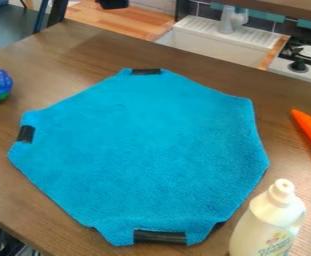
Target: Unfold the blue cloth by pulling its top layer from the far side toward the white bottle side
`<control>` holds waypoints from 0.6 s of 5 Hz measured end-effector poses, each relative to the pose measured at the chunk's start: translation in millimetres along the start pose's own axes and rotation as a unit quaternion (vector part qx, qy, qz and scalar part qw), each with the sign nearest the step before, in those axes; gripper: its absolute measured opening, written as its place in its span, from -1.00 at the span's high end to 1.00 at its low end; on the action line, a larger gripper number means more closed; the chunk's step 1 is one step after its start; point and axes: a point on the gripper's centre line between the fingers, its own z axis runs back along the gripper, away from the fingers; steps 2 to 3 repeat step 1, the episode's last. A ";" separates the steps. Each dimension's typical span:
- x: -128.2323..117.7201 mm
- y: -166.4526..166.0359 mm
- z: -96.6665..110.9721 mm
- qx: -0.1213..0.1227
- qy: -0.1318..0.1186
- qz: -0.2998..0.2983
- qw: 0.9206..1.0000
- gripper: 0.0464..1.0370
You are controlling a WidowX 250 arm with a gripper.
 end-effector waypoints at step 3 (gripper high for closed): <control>0.2 0.4 0.9 0.001 0.000 0.000 1.000 -0.93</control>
